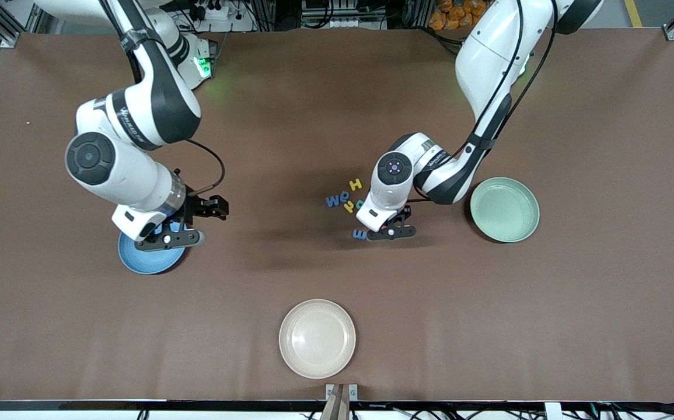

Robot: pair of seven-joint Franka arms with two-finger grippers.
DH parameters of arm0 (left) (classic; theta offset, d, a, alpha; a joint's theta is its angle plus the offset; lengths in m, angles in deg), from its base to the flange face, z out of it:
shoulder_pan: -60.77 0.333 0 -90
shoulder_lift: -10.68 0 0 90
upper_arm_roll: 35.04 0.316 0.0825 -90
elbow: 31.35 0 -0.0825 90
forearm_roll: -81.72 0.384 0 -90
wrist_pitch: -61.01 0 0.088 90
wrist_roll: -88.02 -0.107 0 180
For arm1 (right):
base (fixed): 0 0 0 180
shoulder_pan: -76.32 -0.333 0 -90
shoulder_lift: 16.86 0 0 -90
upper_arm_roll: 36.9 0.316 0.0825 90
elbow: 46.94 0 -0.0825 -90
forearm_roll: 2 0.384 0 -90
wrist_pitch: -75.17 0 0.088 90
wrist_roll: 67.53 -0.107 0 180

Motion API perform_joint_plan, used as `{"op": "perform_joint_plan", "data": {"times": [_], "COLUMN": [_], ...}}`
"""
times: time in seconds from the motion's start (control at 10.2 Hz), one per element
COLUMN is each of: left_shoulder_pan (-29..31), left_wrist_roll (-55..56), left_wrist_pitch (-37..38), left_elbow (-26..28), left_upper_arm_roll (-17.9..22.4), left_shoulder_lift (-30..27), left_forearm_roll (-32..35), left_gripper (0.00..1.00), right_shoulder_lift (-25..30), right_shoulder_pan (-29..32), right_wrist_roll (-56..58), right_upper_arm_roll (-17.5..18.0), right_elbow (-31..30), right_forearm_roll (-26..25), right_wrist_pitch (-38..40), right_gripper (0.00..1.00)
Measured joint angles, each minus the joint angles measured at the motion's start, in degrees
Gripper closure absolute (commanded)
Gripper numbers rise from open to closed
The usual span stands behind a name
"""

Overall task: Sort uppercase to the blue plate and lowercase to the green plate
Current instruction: 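Drop the pink w on the green plate while the right gripper reaches letters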

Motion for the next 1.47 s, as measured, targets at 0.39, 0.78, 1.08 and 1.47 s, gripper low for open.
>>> {"op": "perform_joint_plan", "data": {"times": [0.39, 0.78, 1.08, 1.47], "left_shoulder_pan": [0.01, 1.04, 5.68, 15.55], "left_wrist_roll": [0.00, -2.63, -12.61, -24.80], "left_wrist_pitch": [-0.05, 1.84, 9.69, 18.25], "left_elbow": [-0.23, -1.70, -2.84, 0.78], "left_upper_arm_roll": [0.02, 0.69, 0.91, 1.11], "left_shoulder_lift": [0.02, -0.55, -3.83, -9.22], "left_forearm_roll": [0.03, 0.19, 0.21, 0.27], "left_gripper": [0.94, 1.00, 1.00, 1.00], "right_shoulder_lift": [-1.18, -1.54, -1.79, -3.99], "right_shoulder_pan": [-1.38, -1.40, -1.43, -3.56], "right_wrist_roll": [-1.69, 5.06, 17.88, 31.74], "right_upper_arm_roll": [2.66, 3.92, 5.19, 6.60], "right_elbow": [-0.03, -0.03, -0.09, -0.61], "right_forearm_roll": [-0.01, -0.07, -1.88, -4.04], "right_wrist_pitch": [-0.32, -0.36, -1.88, -7.79], "right_gripper": [0.20, 0.20, 0.18, 0.18]}}
